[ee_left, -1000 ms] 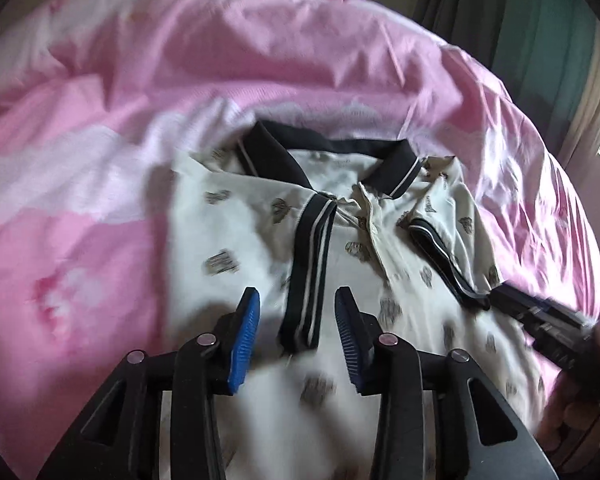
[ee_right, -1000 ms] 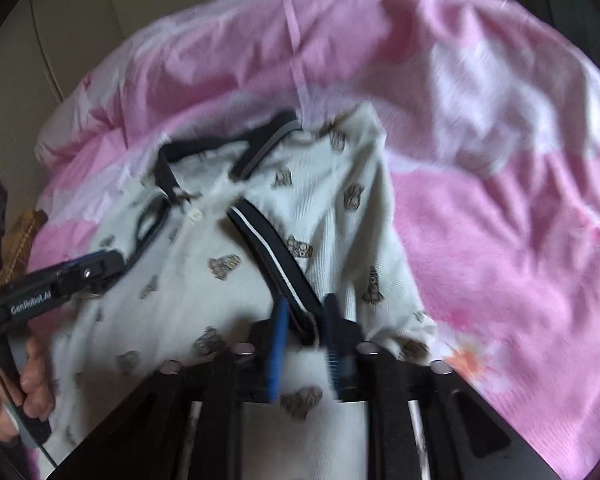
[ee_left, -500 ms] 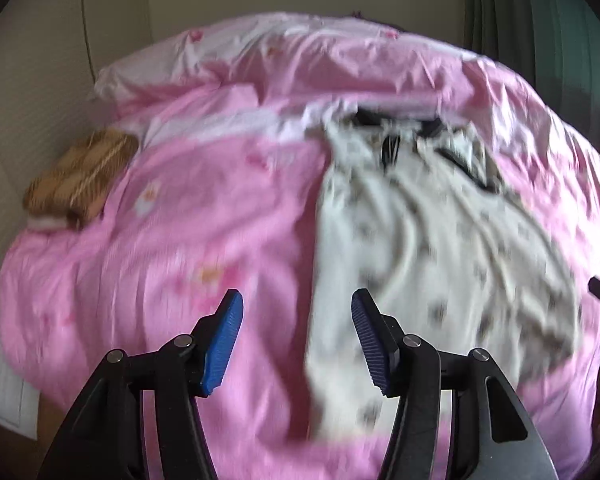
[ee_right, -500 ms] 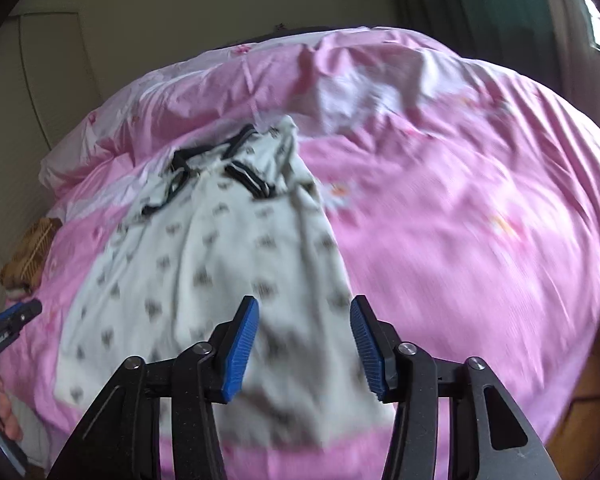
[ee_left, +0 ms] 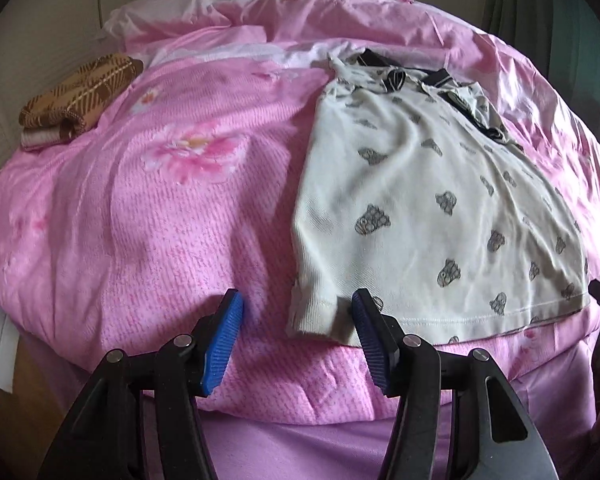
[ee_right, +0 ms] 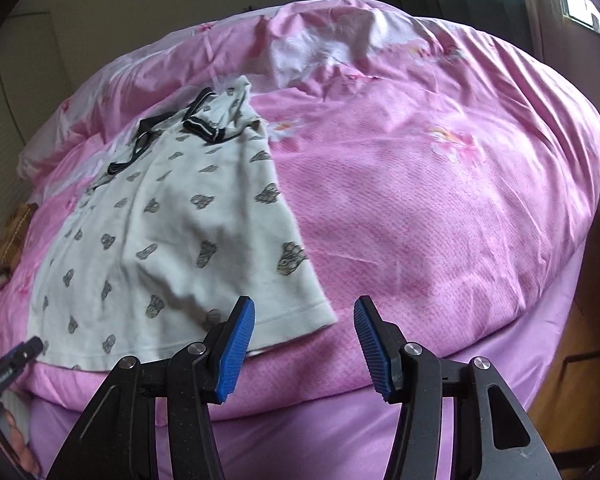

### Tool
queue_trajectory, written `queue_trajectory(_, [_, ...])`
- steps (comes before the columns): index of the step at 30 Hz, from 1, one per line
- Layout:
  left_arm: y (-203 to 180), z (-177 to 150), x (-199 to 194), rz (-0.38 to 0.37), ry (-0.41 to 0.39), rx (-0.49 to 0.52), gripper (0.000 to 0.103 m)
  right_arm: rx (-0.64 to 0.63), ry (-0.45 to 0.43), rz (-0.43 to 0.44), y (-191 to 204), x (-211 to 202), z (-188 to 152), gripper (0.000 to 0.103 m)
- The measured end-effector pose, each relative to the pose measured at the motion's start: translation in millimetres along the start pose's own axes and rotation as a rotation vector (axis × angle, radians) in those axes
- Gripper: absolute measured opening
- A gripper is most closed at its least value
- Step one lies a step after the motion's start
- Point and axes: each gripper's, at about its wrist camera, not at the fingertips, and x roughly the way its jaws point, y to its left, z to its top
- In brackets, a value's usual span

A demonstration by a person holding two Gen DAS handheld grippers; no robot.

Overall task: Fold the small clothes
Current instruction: 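Move both tools back to the shirt hem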

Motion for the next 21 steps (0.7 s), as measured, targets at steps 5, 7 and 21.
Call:
queue_trajectory(5, [0.8,-7.5,1.6,-0.011,-0.014,-0.032,0.055,0.049,0.036,0.051,-7.6,12.5,-0.2,0.053])
queue_trajectory(7, [-0.8,-9.5,1.1,-0.011,-0.018,-0.031,0.055,0.056,0.050,0.066,-8.5,16.2,-0.8,0.053])
queue_trajectory(21, [-0.1,-11.0,-5.7,-0.044,-0.041,-0.041,0.030,0.101,0.073,0.130,-13.9,20.8,-1.5,0.041])
